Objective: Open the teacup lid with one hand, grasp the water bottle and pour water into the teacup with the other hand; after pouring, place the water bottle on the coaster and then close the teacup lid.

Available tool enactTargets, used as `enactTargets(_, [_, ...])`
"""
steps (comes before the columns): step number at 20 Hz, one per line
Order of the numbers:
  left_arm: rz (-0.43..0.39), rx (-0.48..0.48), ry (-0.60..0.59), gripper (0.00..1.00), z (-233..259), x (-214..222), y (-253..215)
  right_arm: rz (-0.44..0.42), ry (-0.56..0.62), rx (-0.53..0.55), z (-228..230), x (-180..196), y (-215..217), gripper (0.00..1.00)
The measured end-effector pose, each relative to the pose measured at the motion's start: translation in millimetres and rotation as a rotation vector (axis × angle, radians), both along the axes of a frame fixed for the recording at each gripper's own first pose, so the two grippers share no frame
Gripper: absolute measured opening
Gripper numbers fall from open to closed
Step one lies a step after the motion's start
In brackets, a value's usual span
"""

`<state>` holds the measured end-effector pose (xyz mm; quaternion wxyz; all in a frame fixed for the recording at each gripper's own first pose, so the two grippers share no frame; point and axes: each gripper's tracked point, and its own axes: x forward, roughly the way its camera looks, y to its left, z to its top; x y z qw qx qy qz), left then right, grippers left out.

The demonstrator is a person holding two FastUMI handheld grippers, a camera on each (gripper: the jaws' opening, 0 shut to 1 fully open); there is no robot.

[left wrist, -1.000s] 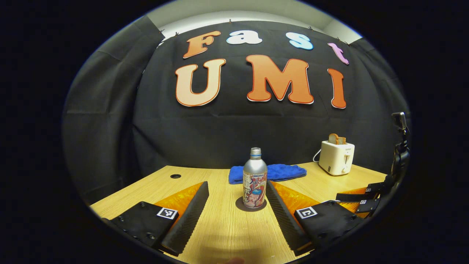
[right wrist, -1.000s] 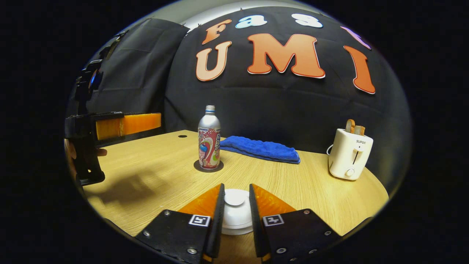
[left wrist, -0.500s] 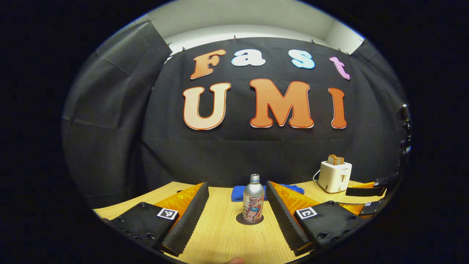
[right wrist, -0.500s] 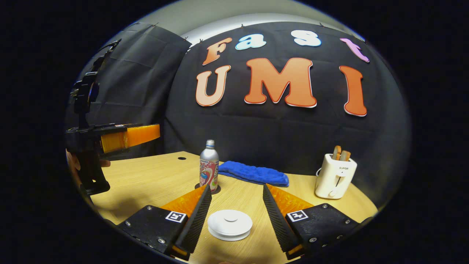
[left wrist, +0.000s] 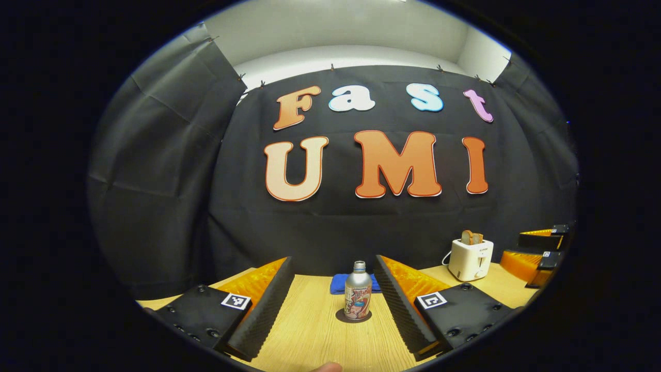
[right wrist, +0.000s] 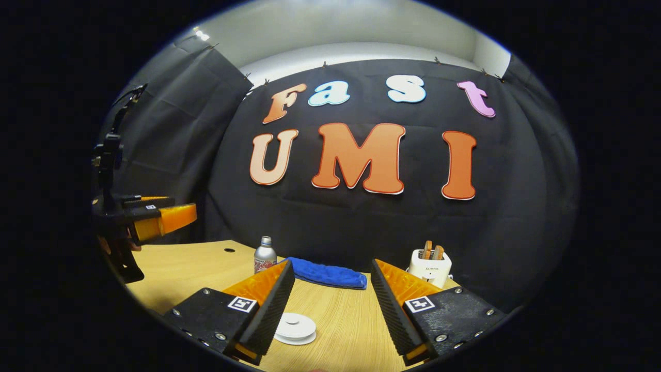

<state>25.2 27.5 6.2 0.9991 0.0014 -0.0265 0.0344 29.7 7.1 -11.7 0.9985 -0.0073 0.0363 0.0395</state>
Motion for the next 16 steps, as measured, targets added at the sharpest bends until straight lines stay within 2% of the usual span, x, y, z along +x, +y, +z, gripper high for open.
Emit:
enactTargets(3, [0.022,0.016,0.0,1.0,-4,-1,13,-0.03,-0.005,0.001,1,-3,-13,0.89])
enactTargets(8, [0.062,0.021,0.007,1.0,-10,-3,26,-0.057,0.007,-0.026,-8,-5,-14,0.89])
enactTargets(16, [0.081,0.028,0.005,1.0,-13,0,35,-0.032,-0.022,-0.029,-3,-5,-2,0.89])
